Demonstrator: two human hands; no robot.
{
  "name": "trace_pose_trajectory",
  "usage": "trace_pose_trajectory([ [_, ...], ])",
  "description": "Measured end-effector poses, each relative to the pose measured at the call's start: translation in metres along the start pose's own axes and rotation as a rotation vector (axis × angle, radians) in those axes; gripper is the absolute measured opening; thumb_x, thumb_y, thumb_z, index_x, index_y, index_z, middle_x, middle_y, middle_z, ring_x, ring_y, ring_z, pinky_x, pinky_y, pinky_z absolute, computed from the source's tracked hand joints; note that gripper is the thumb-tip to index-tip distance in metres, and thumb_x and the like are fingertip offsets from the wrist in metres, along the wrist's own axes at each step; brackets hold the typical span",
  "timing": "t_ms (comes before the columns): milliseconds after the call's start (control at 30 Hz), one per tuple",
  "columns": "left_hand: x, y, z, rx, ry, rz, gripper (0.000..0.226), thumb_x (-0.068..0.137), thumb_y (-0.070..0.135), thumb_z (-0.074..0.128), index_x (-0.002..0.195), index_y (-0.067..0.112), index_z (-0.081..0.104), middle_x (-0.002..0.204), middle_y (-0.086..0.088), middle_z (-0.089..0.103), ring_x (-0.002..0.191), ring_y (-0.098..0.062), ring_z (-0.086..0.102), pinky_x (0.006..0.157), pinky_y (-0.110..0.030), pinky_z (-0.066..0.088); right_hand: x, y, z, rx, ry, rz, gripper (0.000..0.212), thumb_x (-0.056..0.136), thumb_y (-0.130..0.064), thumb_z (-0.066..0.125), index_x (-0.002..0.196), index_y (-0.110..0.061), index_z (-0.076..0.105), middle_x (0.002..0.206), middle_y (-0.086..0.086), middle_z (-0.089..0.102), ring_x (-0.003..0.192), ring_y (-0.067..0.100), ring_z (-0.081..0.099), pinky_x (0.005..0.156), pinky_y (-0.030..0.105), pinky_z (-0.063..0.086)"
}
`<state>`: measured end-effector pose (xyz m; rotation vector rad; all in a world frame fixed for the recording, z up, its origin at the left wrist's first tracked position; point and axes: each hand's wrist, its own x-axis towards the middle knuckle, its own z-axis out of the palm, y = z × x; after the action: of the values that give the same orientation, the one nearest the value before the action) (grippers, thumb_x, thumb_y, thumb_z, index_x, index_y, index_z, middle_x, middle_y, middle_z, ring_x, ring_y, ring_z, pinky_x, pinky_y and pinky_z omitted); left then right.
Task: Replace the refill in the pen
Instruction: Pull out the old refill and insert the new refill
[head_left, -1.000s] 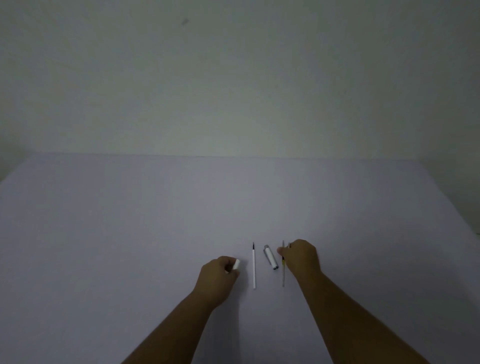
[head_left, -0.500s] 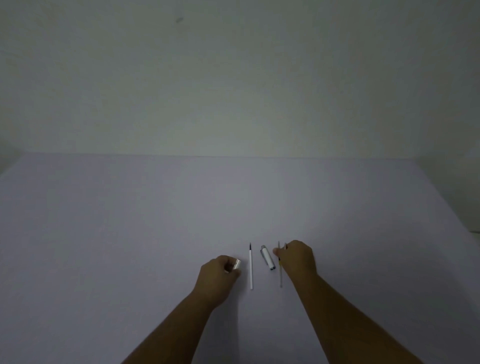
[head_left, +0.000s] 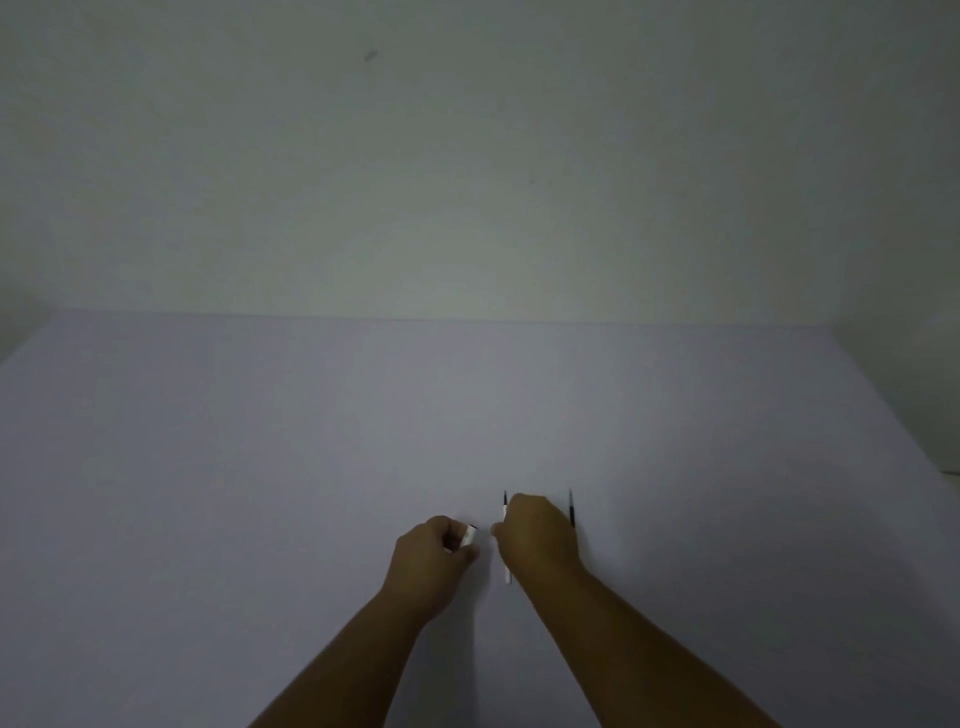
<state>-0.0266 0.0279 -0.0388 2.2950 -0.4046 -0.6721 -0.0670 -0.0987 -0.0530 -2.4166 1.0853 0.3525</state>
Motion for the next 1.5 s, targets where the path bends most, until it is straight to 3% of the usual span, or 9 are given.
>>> trace_pose_trajectory([
  [233, -0.006, -0.007, -0.005, 0.020, 0.006, -0.013, 0.019, 0.084, 0.027, 0.065, 0.099, 0.015, 0.064, 0.087, 0.005, 0.058, 0.080, -0.011, 0.054, 0.069, -0.020, 0.040, -0.009, -0.002, 0.005, 0.032, 0.019, 0.022, 0.029, 0.091, -0.012, 0.045, 0.113, -0.007, 0.064, 0.136, 0.010, 0.055, 0.123, 0.022, 0.056, 0.094, 0.033, 0.049],
  [367, -0.008, -0.006, -0.006, 0.013, -0.007, 0.000, 0.015, 0.083, 0.026, 0.067, 0.094, 0.017, 0.064, 0.084, 0.006, 0.058, 0.078, -0.010, 0.053, 0.061, -0.014, 0.037, -0.015, -0.002, -0.010, 0.300, 0.122, 0.025, 0.027, 0.090, -0.023, 0.051, 0.093, -0.003, 0.068, 0.096, 0.015, 0.072, 0.089, 0.029, 0.068, 0.073, 0.032, 0.052],
  [433, -0.008, -0.003, -0.006, 0.005, -0.013, -0.001, 0.016, 0.081, 0.025, 0.068, 0.094, 0.015, 0.066, 0.083, 0.006, 0.059, 0.078, -0.011, 0.054, 0.065, -0.017, 0.038, -0.017, -0.001, -0.018, 0.522, 0.176, -0.004, 0.029, 0.089, -0.027, 0.055, 0.079, -0.003, 0.068, 0.070, 0.010, 0.066, 0.072, 0.026, 0.062, 0.071, 0.037, 0.051],
  [533, -0.010, 0.002, -0.006, -0.006, -0.018, 0.005, 0.012, 0.080, 0.023, 0.070, 0.090, 0.016, 0.067, 0.081, 0.006, 0.060, 0.077, -0.012, 0.055, 0.065, -0.018, 0.038, -0.022, 0.000, -0.023, 0.768, 0.179, 0.015, 0.026, 0.086, -0.026, 0.060, 0.077, -0.005, 0.071, 0.055, -0.005, 0.054, 0.065, 0.019, 0.054, 0.071, 0.037, 0.048],
  [667, -0.013, 0.008, -0.004, -0.007, -0.024, 0.038, 0.008, 0.080, 0.022, 0.069, 0.080, 0.022, 0.062, 0.079, 0.007, 0.060, 0.069, -0.006, 0.053, 0.056, -0.008, 0.034, -0.030, 0.004, -0.025, 0.886, 0.165, 0.032, 0.024, 0.086, -0.026, 0.060, 0.063, -0.021, 0.064, 0.069, 0.006, 0.068, 0.068, 0.021, 0.058, 0.078, 0.042, 0.052],
  [800, -0.017, 0.015, -0.002, -0.015, -0.023, 0.055, 0.007, 0.082, 0.022, 0.068, 0.087, 0.019, 0.064, 0.080, 0.007, 0.059, 0.070, -0.006, 0.053, 0.055, -0.007, 0.033, -0.039, 0.009, -0.029, 0.933, 0.172, 0.043, 0.028, 0.085, -0.025, 0.061, 0.057, -0.027, 0.061, 0.083, 0.019, 0.072, 0.067, 0.021, 0.057, 0.075, 0.043, 0.054],
  [967, -0.020, 0.020, -0.002, -0.025, -0.010, 0.052, 0.010, 0.081, 0.022, 0.069, 0.088, 0.016, 0.066, 0.078, 0.008, 0.059, 0.070, -0.006, 0.052, 0.056, -0.009, 0.034, -0.047, 0.015, -0.030, 1.003, 0.119, 0.032, 0.024, 0.084, -0.025, 0.062, 0.060, -0.022, 0.063, 0.063, 0.000, 0.060, 0.057, 0.012, 0.048, 0.058, 0.027, 0.042],
  [1333, -0.025, 0.033, 0.001, -0.088, -0.058, 0.072, 0.006, 0.082, 0.023, 0.068, 0.085, 0.021, 0.063, 0.074, 0.012, 0.058, 0.067, -0.006, 0.054, 0.055, -0.017, 0.042, -0.051, 0.029, -0.030, 1.015, -0.022, -0.003, 0.015, 0.078, -0.026, 0.069, 0.064, -0.022, 0.070, 0.062, -0.004, 0.062, 0.057, 0.011, 0.050, 0.058, 0.026, 0.043],
  [1500, -0.025, 0.034, 0.001, -0.074, -0.053, 0.082, 0.009, 0.081, 0.022, 0.069, 0.078, 0.026, 0.061, 0.072, 0.017, 0.057, 0.067, 0.000, 0.053, 0.055, -0.012, 0.036, -0.046, 0.034, -0.038, 1.099, 0.061, 0.037, 0.017, 0.080, -0.032, 0.069, 0.071, -0.017, 0.069, 0.060, -0.003, 0.056, 0.056, 0.012, 0.047, 0.058, 0.025, 0.042],
])
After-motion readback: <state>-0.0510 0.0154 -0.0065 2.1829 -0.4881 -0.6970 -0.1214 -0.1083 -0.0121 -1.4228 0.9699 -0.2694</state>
